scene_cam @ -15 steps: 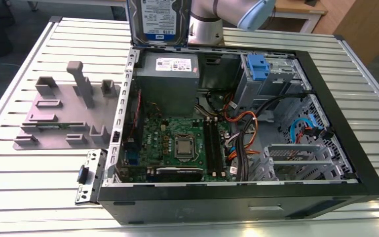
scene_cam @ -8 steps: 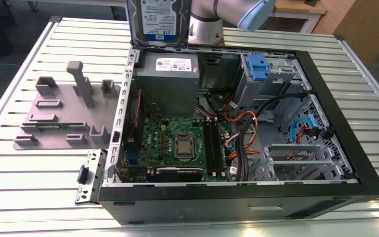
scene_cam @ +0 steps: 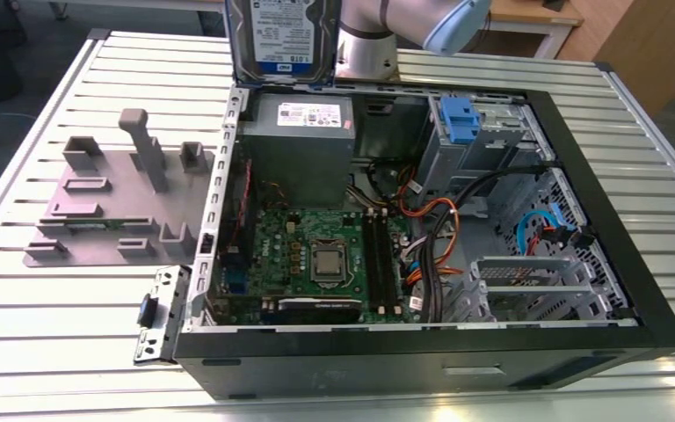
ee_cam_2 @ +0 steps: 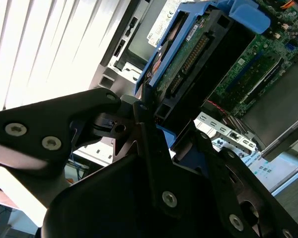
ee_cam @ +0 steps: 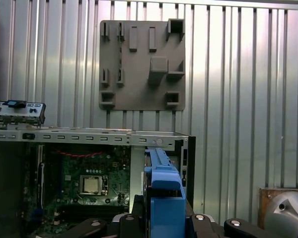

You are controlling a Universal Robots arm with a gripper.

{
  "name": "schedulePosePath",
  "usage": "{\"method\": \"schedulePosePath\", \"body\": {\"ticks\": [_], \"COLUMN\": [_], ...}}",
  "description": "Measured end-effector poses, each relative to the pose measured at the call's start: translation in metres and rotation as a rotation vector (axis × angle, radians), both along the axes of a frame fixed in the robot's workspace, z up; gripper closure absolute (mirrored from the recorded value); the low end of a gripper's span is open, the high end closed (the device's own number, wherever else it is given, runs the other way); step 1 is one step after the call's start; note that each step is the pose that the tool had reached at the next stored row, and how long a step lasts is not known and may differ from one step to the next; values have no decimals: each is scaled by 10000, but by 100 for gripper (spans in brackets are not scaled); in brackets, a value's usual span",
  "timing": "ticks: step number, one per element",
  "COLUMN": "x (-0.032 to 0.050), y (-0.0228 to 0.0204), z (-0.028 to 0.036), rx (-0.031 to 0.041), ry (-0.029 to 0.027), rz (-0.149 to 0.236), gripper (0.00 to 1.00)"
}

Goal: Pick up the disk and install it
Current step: 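Pick up the disk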

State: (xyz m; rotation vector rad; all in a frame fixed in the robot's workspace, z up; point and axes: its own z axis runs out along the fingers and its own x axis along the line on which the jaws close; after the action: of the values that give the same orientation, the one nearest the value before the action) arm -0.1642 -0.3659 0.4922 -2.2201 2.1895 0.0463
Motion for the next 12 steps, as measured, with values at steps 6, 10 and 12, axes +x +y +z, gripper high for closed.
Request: {"method": "schedulePosePath", "body": {"ticks": [6, 10, 12], "x": [0, 0, 0], "y": [-15, -25, -30], "z": [0, 0, 0], "rx": [0, 0, 0], "ry": [0, 0, 0], "rz": [-1, 0, 0], "gripper": [64, 64, 64]}}
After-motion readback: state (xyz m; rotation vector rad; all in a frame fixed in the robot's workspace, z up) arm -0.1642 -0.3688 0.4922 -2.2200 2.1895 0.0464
